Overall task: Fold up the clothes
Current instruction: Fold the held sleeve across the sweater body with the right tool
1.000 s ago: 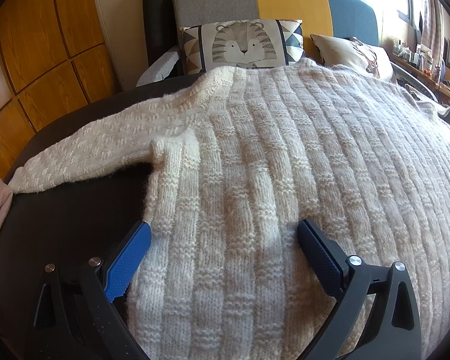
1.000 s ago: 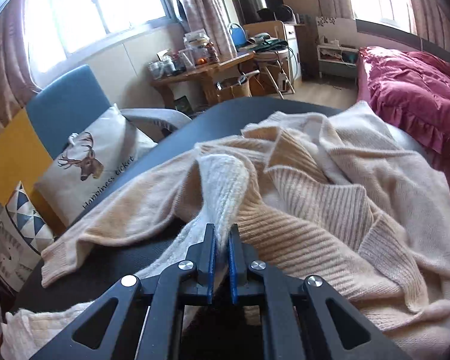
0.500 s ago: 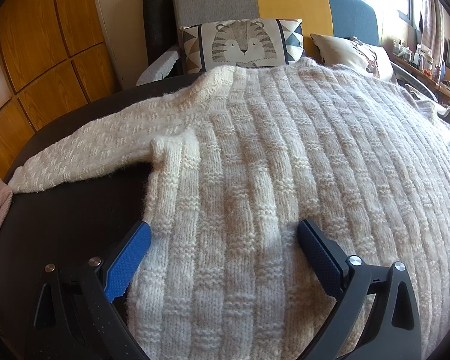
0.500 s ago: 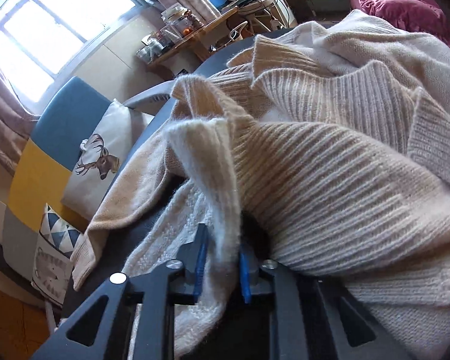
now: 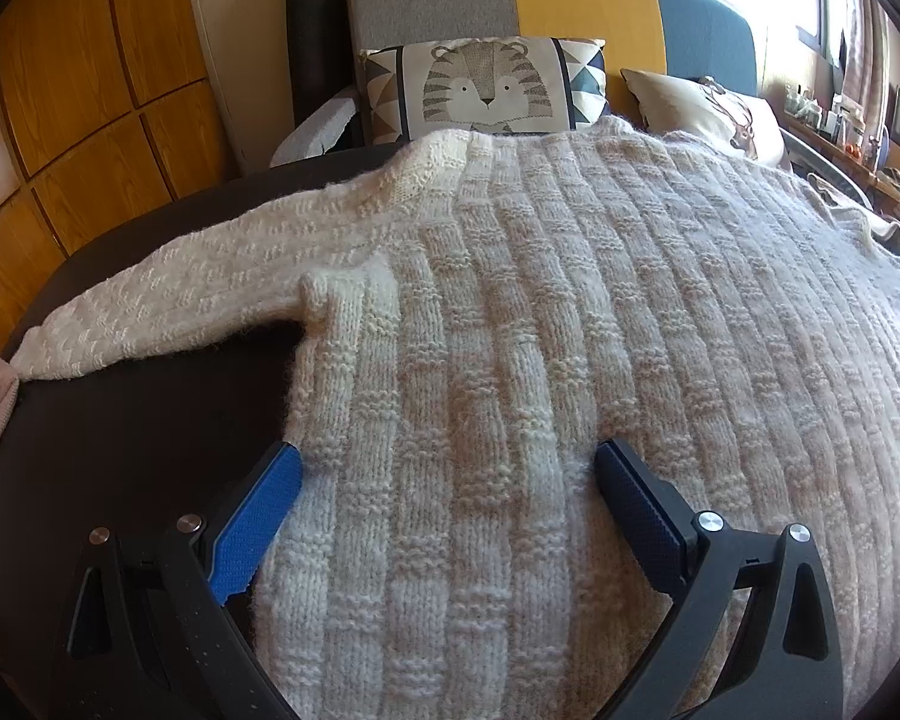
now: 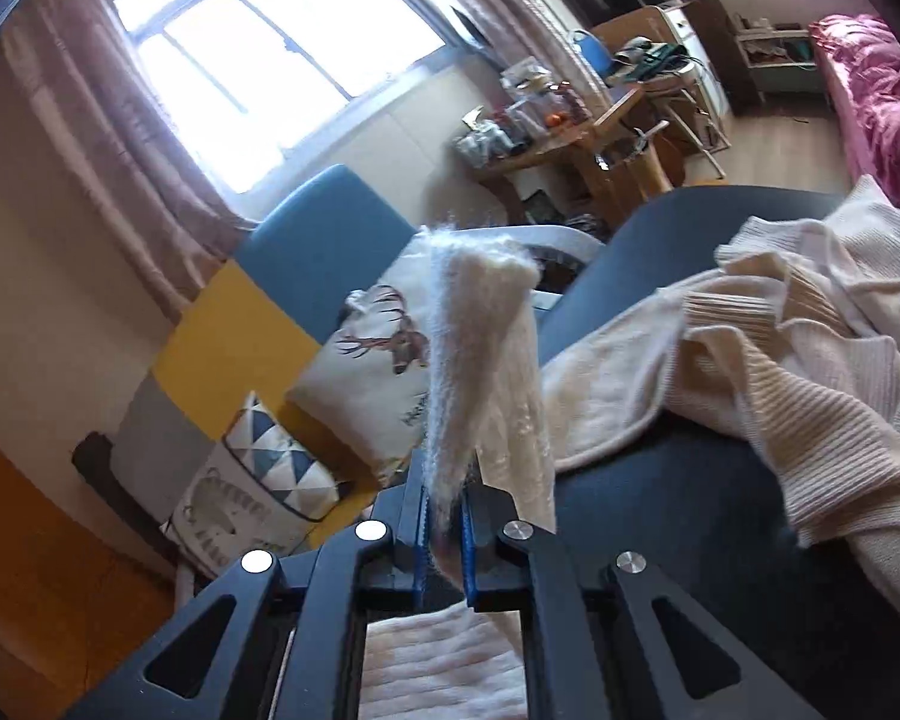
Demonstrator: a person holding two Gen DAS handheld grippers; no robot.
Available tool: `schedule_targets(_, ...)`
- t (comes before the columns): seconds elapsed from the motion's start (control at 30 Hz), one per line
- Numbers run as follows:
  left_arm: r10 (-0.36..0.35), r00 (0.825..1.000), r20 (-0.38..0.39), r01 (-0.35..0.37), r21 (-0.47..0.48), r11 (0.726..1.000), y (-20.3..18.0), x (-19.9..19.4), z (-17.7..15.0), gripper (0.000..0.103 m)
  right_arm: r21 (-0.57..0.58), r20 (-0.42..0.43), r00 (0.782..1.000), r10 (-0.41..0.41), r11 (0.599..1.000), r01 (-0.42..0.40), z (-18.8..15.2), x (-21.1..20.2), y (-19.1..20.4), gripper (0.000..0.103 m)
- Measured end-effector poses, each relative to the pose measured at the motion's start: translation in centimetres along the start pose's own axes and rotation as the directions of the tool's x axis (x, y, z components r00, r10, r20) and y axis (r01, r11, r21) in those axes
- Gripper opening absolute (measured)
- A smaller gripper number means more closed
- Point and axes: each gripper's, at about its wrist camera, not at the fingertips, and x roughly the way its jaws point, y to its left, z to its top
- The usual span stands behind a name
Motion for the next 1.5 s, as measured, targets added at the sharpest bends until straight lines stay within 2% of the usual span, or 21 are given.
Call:
schedule_targets(0.2, -0.006, 1.000, -0.001, 0.006, -0.004, 1.000, 0.1, 0.1, 0.0, 0.100, -0.118, -0.021, 0.996, 0.092, 0.989, -0.094, -2.0, -0.1, 8.9, 0.007)
schedule_targets(0.37, -0.013, 1.000, -0.002, 0.013, -0.010, 1.000, 0.1, 0.1, 0.0, 0.100, -0.191, -0.075, 0.986, 0.152, 0.968, -0.164, -5.2, 0.6, 14.2, 0.007)
schedule_targets(0.5, -0.016, 1.000, -0.002, 0.016, -0.012, 1.000, 0.2, 0.1, 0.0, 0.100, -0.257, -0.147, 0.971, 0.191, 0.940, -0.224, -9.3, 1.8, 18.4, 0.007)
schedule_targets(0.63, -0.022, 1.000, -0.003, 0.022, -0.016, 1.000, 0.3, 0.2, 0.0, 0.100, -0.285, -0.251, 0.946, 0.204, 0.918, -0.274, -15.2, 4.3, 21.5, 0.007)
schedule_targets(0.8, -0.024, 1.000, -0.002, 0.024, -0.018, 1.000, 0.3, 0.2, 0.0, 0.100, -0.322, -0.338, 0.923, 0.183, 0.899, -0.296, -22.4, 7.2, 23.7, 0.007)
schedule_targets(1.03, -0.028, 1.000, -0.001, 0.028, -0.021, 0.999, 0.4, 0.3, 0.1, 0.100, -0.379, -0.472, 0.869, 0.147, 0.856, -0.351, -30.9, 9.5, 25.3, 0.007)
schedule_targets(1.13, -0.028, 1.000, 0.000, 0.028, -0.021, 0.999, 0.4, 0.3, 0.0, 0.100, -0.406, -0.499, 0.857, 0.130, 0.838, -0.363, -33.2, 9.9, 25.4, 0.007)
schedule_targets(1.23, -0.028, 1.000, 0.000, 0.028, -0.021, 0.999, 0.4, 0.3, 0.0, 0.100, -0.396, -0.526, 0.841, 0.128, 0.838, -0.375, -34.7, 10.3, 25.0, 0.007)
schedule_targets(1.5, -0.029, 1.000, 0.000, 0.029, -0.021, 0.999, 0.3, 0.3, -0.1, 0.100, -0.407, -0.568, 0.812, 0.134, 0.812, -0.419, -36.8, 11.3, 26.2, 0.007)
